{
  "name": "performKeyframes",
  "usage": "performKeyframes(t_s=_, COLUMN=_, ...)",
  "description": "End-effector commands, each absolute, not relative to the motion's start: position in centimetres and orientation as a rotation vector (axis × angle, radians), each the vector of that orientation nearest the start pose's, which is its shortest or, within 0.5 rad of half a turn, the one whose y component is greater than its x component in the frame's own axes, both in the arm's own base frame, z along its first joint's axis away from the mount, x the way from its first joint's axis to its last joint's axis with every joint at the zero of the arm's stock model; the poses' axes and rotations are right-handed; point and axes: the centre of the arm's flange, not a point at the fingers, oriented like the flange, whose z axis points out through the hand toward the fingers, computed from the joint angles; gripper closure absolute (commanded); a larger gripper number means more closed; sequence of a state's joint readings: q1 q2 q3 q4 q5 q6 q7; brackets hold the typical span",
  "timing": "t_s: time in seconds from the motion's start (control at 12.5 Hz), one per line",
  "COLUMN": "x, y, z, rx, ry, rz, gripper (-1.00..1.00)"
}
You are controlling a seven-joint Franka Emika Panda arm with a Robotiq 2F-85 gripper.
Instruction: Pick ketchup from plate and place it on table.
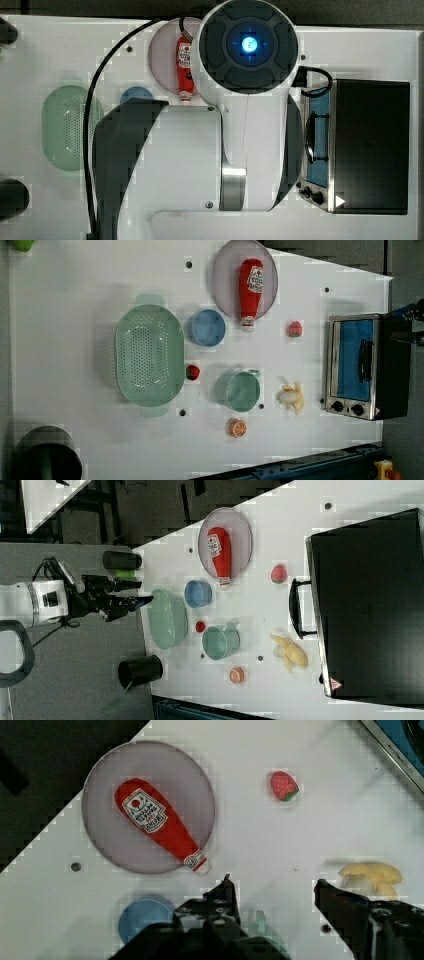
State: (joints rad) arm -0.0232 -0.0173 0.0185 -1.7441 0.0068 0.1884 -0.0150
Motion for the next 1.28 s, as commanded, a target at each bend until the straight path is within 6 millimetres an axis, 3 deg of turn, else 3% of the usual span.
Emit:
performKeyframes(t_s=0.08, x=51.0, y=-2.0, z=59.9, rx=-2.918, ry=1.187, rz=0.058, gripper=-0.54)
performKeyframes(t_s=0.24, x=51.4, y=-1.8, z=59.2, rx=-2.928, ry=1.170, rz=0.077, gripper=-0.97)
performKeyframes(t_s=0.48, x=52.7, y=-0.9, z=56.6, rx=-2.954, ry=1.137, rz=0.153, gripper=-1.00)
performKeyframes(t_s=0.96, x=56.8, y=2.5, z=47.8, rx=-3.006, ry=1.009, rz=0.303, gripper=-1.00)
performKeyframes(t_s=1.28, x=59.8, y=4.6, z=41.5, rx=-3.063, ry=0.637, rz=0.291, gripper=-1.00)
